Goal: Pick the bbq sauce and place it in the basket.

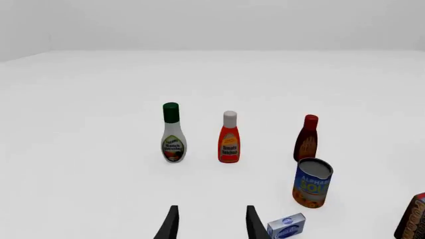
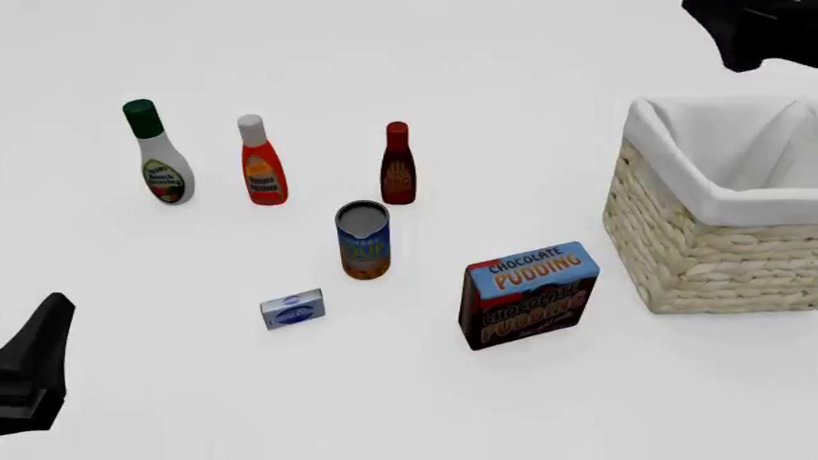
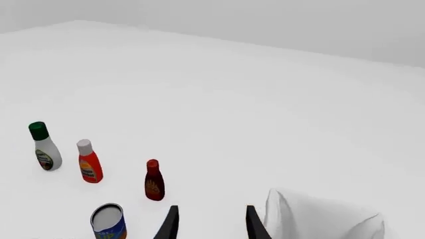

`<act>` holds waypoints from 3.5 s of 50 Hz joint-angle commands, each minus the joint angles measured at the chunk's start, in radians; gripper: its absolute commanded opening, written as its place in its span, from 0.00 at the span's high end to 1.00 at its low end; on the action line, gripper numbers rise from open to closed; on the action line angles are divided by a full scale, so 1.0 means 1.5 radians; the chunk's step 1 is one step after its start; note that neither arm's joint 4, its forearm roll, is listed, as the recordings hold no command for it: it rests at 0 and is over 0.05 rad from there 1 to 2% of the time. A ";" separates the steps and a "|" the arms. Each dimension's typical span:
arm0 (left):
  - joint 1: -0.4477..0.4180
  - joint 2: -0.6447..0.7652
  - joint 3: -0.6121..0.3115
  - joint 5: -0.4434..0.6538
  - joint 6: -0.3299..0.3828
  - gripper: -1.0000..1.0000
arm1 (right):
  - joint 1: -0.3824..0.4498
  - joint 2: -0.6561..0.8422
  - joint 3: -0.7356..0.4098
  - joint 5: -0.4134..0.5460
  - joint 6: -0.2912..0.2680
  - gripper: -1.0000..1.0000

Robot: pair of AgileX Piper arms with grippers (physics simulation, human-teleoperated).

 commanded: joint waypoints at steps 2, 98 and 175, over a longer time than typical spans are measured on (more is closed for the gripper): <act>0.000 0.000 0.000 0.000 0.000 0.00 | 0.048 0.120 -0.082 0.001 0.002 0.00; 0.000 0.000 0.000 0.000 0.000 0.00 | 0.162 0.792 -0.654 0.100 0.021 0.00; 0.000 0.000 0.000 0.000 0.000 0.00 | 0.154 1.045 -0.874 0.162 0.028 0.00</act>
